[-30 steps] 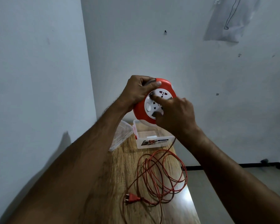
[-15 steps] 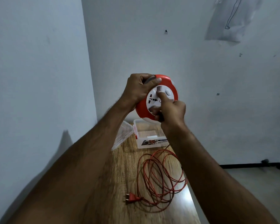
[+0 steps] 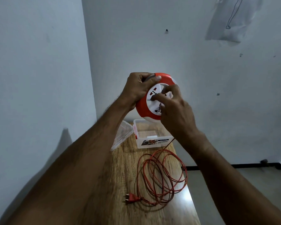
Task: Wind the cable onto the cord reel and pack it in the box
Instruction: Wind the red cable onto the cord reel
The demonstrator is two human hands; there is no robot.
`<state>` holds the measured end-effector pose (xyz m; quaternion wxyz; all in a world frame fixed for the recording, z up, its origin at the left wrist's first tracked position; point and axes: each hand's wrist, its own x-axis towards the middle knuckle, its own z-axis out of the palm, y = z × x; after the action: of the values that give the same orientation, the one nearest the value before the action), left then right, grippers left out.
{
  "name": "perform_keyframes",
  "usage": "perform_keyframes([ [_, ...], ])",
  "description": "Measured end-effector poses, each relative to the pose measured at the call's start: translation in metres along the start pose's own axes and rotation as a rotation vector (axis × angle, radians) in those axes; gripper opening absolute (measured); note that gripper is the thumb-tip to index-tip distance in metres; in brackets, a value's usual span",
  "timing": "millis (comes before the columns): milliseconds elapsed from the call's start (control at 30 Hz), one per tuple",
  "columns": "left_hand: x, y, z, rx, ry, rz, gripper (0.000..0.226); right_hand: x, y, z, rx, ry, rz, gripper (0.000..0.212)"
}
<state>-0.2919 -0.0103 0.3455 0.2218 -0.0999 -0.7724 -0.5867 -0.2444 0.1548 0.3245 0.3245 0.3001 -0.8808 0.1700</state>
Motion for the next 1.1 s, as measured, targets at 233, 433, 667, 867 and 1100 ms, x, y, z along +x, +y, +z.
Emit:
perform_keyframes([
  [233, -0.002, 0.001, -0.005, -0.027, -0.042, -0.014, 0.016, 0.001, 0.019, -0.008, -0.308, -0.287, -0.216, 0.075],
  [433, -0.004, 0.002, -0.002, -0.028, -0.066, -0.034, 0.023, 0.002, 0.018, -0.008, -0.454, -0.168, -0.296, 0.06],
  [667, -0.006, 0.002, 0.001, -0.073, -0.056, -0.055, 0.024, 0.006, 0.018, 0.0, -0.206, 0.125, -0.099, 0.062],
  [867, -0.005, 0.003, 0.01, -0.036, -0.045, -0.031, 0.029, 0.006, -0.002, 0.015, 0.364, 0.207, 0.521, 0.054],
  [1100, -0.009, -0.006, 0.019, 0.047, -0.025, -0.004, 0.033, 0.014, -0.023, 0.008, 1.516, 0.24, 1.391, 0.04],
])
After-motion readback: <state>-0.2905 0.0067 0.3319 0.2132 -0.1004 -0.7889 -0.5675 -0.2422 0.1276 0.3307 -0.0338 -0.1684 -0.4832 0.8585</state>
